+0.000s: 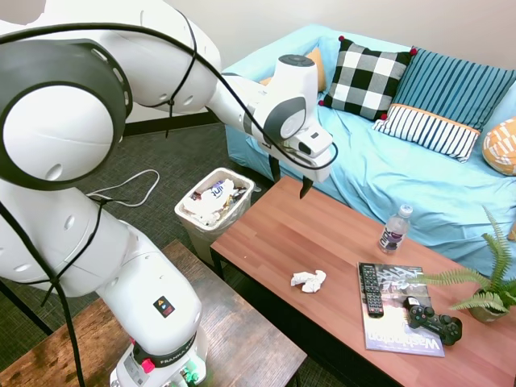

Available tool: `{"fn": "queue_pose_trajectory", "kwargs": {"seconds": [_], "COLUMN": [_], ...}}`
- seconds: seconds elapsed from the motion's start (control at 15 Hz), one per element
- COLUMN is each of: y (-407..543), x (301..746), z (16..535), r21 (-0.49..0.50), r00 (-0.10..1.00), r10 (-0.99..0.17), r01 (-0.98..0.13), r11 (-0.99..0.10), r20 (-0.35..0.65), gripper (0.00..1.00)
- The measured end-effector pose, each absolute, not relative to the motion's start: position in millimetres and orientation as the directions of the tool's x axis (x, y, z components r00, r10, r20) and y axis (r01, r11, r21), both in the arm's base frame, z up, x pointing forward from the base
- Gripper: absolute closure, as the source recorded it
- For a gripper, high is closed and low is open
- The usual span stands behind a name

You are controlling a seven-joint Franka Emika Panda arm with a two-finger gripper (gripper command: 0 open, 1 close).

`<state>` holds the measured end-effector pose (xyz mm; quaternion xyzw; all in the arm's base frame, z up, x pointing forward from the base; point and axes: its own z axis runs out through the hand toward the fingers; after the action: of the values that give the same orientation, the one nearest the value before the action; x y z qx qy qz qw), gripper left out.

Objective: Throw the tissue in the trash bin

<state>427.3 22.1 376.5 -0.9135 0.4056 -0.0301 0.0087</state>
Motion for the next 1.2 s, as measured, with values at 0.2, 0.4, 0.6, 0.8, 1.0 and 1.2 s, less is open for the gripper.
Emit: {"fn": "queue_pose_trajectory", "kwargs": {"seconds": [0.2, 0.4, 0.6, 0.8, 1.0, 1.2], "y": [21, 5, -27, -64, -91, -106], "x": [429, 442, 460, 468, 466, 463], "z": [375, 362, 335, 299, 257, 219], "r21": [-0.034, -0.035, -0.017, 0.013, 0.061, 0.103], "r00": [0.658, 0.57, 0.452, 0.318, 0.239, 0.199], "r10": [-0.752, -0.821, -0.889, -0.943, -0.969, -0.979], "r01": [-0.751, -0.82, -0.891, -0.948, -0.97, -0.975], "r11": [-0.659, -0.571, -0.454, -0.318, -0.236, -0.195], "r20": [0.04, 0.042, 0.072, 0.094, 0.059, 0.037], "gripper": [0.0, 0.0, 0.0, 0.0, 0.0, 0.0]}}
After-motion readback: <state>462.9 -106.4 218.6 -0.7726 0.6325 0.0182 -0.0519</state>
